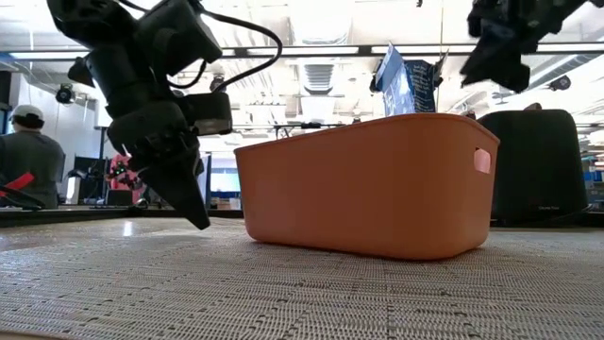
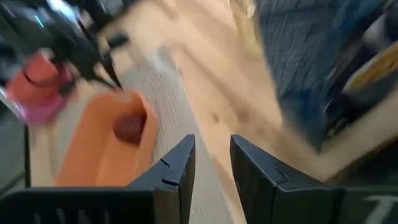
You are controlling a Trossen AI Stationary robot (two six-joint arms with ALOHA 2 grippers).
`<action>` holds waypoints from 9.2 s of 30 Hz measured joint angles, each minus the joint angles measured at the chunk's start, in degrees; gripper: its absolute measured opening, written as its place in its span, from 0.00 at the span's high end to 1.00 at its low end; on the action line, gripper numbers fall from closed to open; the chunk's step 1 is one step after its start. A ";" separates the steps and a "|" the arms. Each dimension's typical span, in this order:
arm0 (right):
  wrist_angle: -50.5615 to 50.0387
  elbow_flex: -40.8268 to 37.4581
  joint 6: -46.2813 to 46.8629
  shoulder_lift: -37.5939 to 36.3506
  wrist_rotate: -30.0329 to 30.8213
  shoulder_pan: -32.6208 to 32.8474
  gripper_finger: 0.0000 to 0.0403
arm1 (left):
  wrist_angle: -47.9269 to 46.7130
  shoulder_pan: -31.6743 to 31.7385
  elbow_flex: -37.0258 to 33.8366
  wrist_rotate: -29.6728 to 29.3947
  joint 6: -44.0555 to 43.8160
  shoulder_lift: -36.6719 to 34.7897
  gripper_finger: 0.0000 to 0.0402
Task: Arrange a breakfast setting
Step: Move the gray table mat on the center of the table, then move the orange bin into the bottom right of the table
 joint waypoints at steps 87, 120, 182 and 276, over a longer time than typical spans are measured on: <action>5.42 -1.79 36.08 48.22 18.26 47.05 0.77 | 2.95 -1.97 0.26 4.14 4.68 5.21 1.00; 2.41 -1.84 18.16 48.13 23.27 30.47 0.77 | -2.62 6.38 -0.07 1.13 15.44 2.78 1.00; 17.21 8.46 -18.05 36.16 17.17 37.86 0.77 | -9.29 -3.71 2.16 -0.40 7.89 -15.47 1.00; -8.50 30.17 57.81 61.53 8.20 86.82 0.98 | -11.17 -5.01 0.22 -4.01 7.17 -15.48 1.00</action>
